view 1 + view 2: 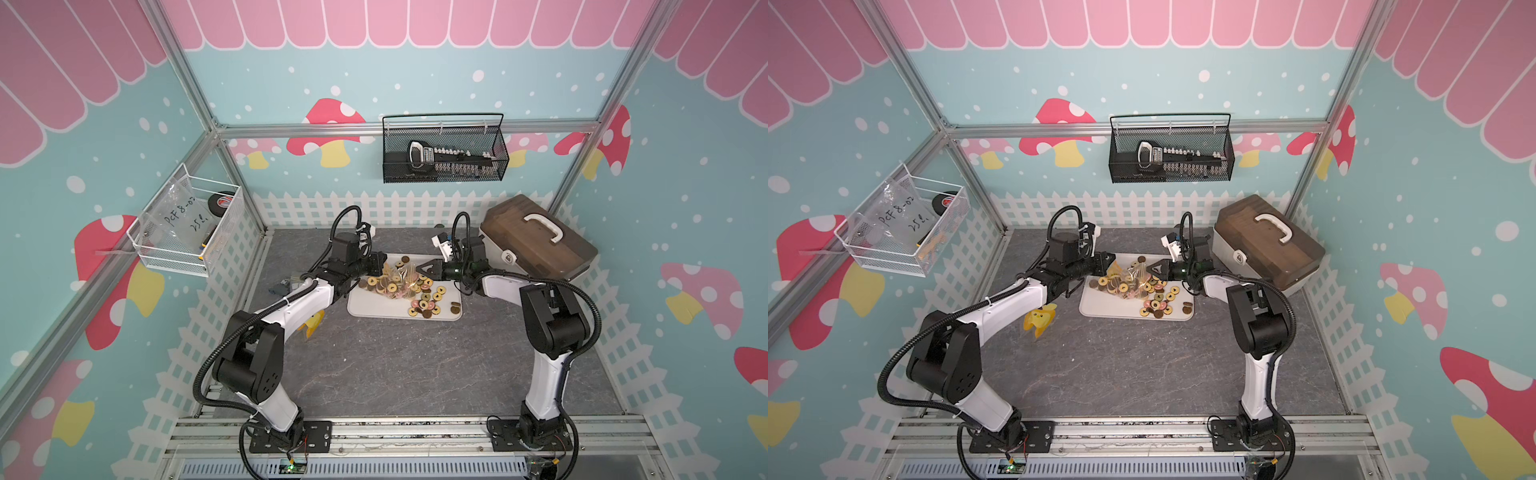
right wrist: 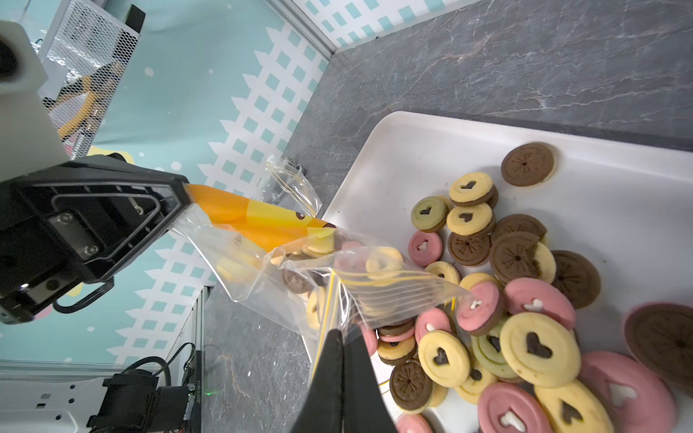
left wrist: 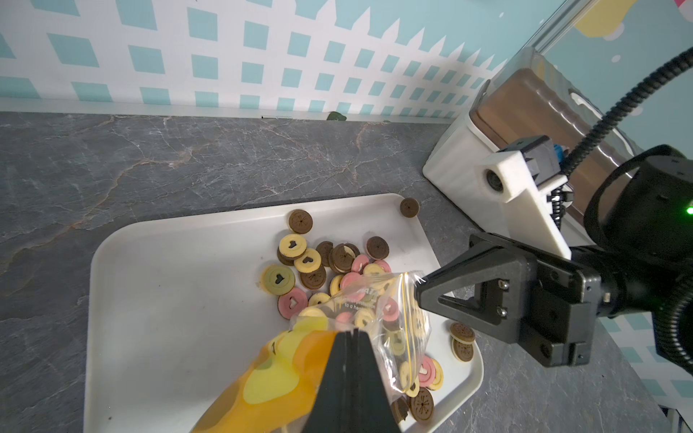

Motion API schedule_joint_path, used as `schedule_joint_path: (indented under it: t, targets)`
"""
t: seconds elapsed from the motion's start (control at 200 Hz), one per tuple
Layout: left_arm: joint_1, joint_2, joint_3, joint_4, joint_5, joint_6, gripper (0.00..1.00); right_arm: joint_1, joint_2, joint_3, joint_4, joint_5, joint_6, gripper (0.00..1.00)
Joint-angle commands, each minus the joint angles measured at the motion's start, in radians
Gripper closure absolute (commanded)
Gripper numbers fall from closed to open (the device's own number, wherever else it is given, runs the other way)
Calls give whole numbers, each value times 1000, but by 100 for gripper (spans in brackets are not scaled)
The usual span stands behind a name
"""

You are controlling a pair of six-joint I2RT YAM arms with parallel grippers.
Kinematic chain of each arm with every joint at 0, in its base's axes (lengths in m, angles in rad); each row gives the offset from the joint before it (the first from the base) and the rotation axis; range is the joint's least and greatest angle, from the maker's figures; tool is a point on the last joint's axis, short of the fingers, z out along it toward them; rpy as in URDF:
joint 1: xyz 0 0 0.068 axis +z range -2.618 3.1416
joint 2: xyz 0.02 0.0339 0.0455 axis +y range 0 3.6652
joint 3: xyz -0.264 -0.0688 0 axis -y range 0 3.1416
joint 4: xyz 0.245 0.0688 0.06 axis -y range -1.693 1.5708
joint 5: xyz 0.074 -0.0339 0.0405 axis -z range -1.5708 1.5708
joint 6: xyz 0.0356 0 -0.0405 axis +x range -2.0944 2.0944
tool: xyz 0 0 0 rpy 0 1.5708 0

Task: Pour cookies out of the ziploc bag
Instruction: 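Pour the cookies out of the ziploc bag onto the tray.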

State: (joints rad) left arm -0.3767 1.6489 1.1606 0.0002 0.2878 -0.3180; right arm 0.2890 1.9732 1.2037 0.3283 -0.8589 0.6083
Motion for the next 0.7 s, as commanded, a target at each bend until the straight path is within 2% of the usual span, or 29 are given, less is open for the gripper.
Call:
schedule_joint_path:
  t: [0.0,0.075,0.125,0.325,0.455,0.695]
  targets:
    - [-14,-55,38,-9,13,5,100,-5,-40,-11,-15,35,-32,79]
    - [-28,-51,62,-48,-15,25,100,-12,-63,-31,-12,65,-39,69]
    - [-77,-45,86,-79,-51,50,100,-17,-79,-45,-9,84,-44,66]
    - [-121,-25,146,-122,-81,69,100,-41,-133,-98,34,135,-28,66]
    - [-120,-39,148,-123,-112,78,100,-59,-151,-129,76,152,-5,66]
    - [-118,-18,195,-153,-99,77,100,-82,-176,-170,121,184,19,67]
